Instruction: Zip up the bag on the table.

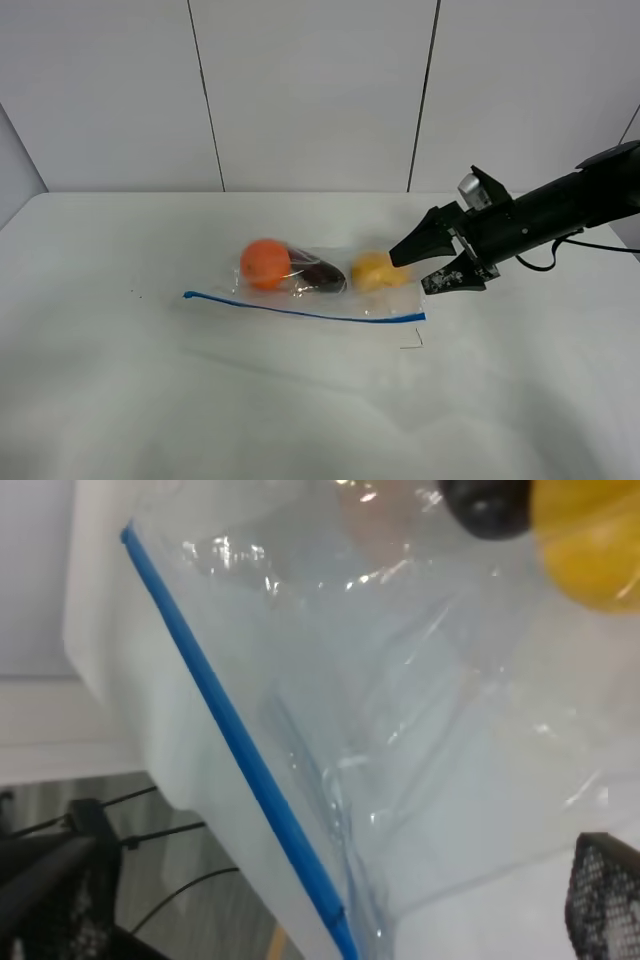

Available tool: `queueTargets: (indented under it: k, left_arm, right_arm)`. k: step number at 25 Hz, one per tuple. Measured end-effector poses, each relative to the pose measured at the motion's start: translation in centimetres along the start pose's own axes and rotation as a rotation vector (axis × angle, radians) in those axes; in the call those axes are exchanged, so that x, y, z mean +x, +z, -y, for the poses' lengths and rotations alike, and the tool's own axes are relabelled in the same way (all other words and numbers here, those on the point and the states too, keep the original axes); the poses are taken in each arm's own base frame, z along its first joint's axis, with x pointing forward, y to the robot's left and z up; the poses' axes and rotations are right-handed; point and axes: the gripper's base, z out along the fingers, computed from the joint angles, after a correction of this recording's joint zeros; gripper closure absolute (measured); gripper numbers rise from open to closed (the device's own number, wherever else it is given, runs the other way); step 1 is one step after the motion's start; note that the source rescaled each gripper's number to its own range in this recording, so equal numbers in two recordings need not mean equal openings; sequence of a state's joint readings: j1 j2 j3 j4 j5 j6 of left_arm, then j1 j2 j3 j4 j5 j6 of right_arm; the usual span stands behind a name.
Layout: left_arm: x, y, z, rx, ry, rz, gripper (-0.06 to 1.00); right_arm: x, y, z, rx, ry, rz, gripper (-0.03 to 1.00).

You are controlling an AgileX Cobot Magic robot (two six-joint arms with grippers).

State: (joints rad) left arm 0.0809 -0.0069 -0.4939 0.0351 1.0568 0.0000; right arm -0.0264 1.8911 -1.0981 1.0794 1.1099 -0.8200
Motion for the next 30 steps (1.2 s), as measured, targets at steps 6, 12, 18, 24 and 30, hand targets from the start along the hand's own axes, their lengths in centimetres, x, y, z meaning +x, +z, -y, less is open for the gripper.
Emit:
queueTargets:
  k: [6,12,18,24,30]
  left_arm:
    - [0.0,0.0,0.0,0.000,0.000,0.000,-0.06]
    - [0.0,0.0,0.0,0.000,0.000,0.000,-0.06]
    - [0.0,0.0,0.0,0.000,0.000,0.000,-0.06]
    - [0.0,0.0,0.0,0.000,0.000,0.000,-0.06]
    - [0.0,0.0,0.0,0.000,0.000,0.000,-0.06]
  right_arm:
    - [0.5,-3.9,0.4,0.218,0.005,0.037,-0.03]
    - [1.4,-7.4,0.9,0.523,0.022,0.049,-0.03]
    - [2.2,-9.8,1.5,0.801,0.062,0.043,-0.03]
    - [2.2,-10.4,2.0,0.882,0.141,0.083,-0.03]
    - [2.2,-10.7,2.2,0.924,0.007,0.027,-0.03]
